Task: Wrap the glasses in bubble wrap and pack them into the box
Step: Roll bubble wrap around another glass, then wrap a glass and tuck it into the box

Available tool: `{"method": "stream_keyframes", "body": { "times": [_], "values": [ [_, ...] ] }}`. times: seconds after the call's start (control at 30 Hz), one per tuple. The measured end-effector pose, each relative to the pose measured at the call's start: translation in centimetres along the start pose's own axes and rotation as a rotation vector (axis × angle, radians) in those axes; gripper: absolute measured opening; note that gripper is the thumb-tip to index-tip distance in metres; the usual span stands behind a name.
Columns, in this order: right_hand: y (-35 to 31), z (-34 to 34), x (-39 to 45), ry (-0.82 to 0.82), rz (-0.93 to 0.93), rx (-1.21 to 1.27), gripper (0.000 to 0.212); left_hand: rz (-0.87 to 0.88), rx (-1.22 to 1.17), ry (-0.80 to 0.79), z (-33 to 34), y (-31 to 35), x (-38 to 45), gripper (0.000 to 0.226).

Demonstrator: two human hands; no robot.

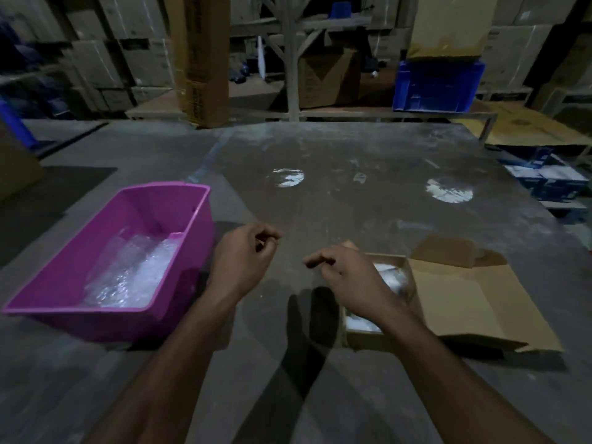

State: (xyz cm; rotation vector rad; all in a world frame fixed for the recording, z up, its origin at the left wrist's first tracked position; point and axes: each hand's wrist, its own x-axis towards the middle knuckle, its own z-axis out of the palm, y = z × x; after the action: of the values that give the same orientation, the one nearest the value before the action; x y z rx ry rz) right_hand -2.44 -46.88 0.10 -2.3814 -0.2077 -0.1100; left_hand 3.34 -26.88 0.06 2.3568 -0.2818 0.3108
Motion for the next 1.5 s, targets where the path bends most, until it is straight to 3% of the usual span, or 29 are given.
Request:
{"method": "stream_keyframes", "body": {
  "times": [0.27, 0.43, 0.57, 0.77, 0.87, 0.97, 1.13, 1.27, 1.37, 1.5],
  "values": [
    [-8.8, 7.9, 3.4, -0.045, -0.179, 0.245, 0.024, -0.132, 0.029, 0.189, -9.3, -7.4, -3.4, 0.017],
    [-15.4, 11.7, 6.2, -0.055, -0.279, 0.193, 0.027, -0.274, 0.142, 0.229, -14.7, -12.2, -4.7, 0.021],
    [-18.8, 16.4, 9.6, -0.163, -0.322, -0.045, 0.032, -0.371, 0.207, 0.147, -17.3, -16.3, -4.7, 0.027],
    [-21.3, 22.2, 12.6, -0.534, -0.279, -0.669, 0.012, -0.399, 0.299, -0.024, -18.5, -19.8, -4.3, 0.032],
    [-22.0, 23.9, 13.1, -0.664, -0.191, -0.746, 0.003, -0.369, 0.277, -0.044, -18.6, -20.4, -3.8, 0.032],
    [-21.7, 25.8, 14.0, -0.636, -0.133, -0.682, 0.020, -0.364, 0.253, -0.054, -18.7, -21.2, -3.6, 0.031],
    [-21.0, 27.2, 15.1, -0.608, -0.009, -0.615, 0.021, -0.342, 0.234, -0.080, -19.1, -22.7, -3.4, 0.031],
    [-20.8, 27.3, 15.1, -0.644, -0.004, -0.617, 0.038, -0.331, 0.221, -0.095, -19.2, -23.2, -2.9, 0.032],
    [-21.2, 27.5, 14.8, -0.727, -0.064, -0.695, 0.035, -0.332, 0.187, -0.121, -19.0, -23.6, -2.8, 0.035],
    [-21.8, 27.5, 14.8, -0.634, -0.109, -0.732, 0.024, -0.331, 0.146, -0.122, -19.0, -24.2, -2.8, 0.036]
  ]
}}
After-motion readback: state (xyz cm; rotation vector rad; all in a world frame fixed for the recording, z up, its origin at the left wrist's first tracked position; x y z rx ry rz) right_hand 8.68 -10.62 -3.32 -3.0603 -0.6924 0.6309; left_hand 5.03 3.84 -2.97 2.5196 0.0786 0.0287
